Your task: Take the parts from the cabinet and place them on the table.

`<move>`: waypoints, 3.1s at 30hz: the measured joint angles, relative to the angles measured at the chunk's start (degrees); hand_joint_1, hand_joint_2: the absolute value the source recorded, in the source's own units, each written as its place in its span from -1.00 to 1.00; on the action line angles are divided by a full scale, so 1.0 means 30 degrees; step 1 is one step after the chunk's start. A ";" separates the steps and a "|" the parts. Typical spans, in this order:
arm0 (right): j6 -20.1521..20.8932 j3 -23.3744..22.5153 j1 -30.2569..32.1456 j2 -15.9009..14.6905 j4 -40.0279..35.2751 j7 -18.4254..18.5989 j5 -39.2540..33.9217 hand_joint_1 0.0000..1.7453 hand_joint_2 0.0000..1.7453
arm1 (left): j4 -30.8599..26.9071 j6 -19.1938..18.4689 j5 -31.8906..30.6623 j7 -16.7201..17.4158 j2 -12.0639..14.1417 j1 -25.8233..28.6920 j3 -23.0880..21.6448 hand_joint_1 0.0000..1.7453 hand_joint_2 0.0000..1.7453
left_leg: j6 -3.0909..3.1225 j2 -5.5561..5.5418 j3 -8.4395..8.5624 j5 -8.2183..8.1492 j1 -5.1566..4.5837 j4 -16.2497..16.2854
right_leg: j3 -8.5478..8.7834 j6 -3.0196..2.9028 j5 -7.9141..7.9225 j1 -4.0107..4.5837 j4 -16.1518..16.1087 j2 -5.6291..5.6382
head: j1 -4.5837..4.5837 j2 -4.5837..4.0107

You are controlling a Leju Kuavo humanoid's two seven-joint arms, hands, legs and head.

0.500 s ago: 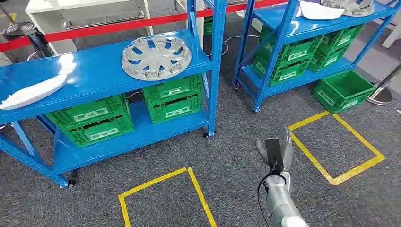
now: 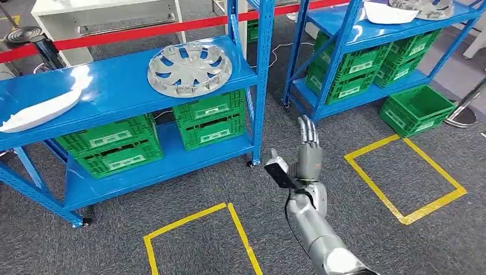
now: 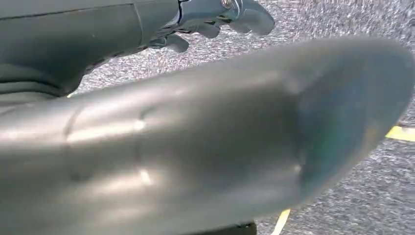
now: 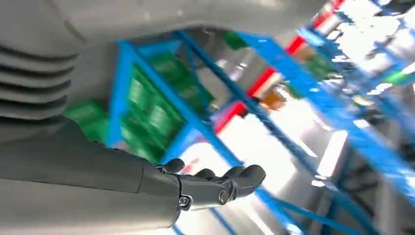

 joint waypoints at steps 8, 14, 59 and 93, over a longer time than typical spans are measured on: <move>-0.1791 0.3668 -0.0480 0.0277 -0.1852 0.0721 0.3844 -1.00 -1.00 | 0.0138 0.0321 -0.0314 -0.1029 -0.0007 -0.0165 0.0810 -1.00 -1.00 | 0.0030 0.0000 -0.0010 -0.0030 -0.0028 0.0052 | -0.0008 0.0033 0.0021 -0.0027 -0.0061 0.0003 | 0.0000 0.0000; -0.1958 0.5766 -0.0807 0.0459 -0.2930 0.0947 0.5861 -1.00 -1.00 | 0.0160 0.0540 -0.0444 -0.1670 -0.0080 -0.0334 0.1210 -1.00 -1.00 | 0.0467 0.0118 0.0468 0.0197 0.0201 -0.0821 | -0.1267 0.0333 -0.1147 -0.0055 0.2363 -0.0069 | 0.0058 0.0000; -0.0253 0.6413 0.0124 0.0481 -0.4321 0.0947 0.5889 -1.00 -1.00 | 0.0350 0.0773 -0.0612 -0.1487 -0.0335 -0.0288 0.1684 -1.00 -1.00 | -0.0558 0.0161 0.1264 -0.0832 0.0249 -0.0039 | -0.2632 -0.0349 0.1896 -0.0105 0.0560 -0.0085 | -0.0124 0.0000; 0.0417 0.6472 -0.0179 0.0634 -0.4343 0.0364 0.4913 -1.00 -1.00 | 0.0350 0.0248 -0.0677 -0.1822 -0.0160 -0.0417 0.1917 -1.00 -1.00 | -0.0906 0.0247 0.0574 -0.2289 0.0326 0.2866 | -0.2171 -0.0742 0.1709 -0.0117 0.0634 -0.0095 | -0.0131 0.0000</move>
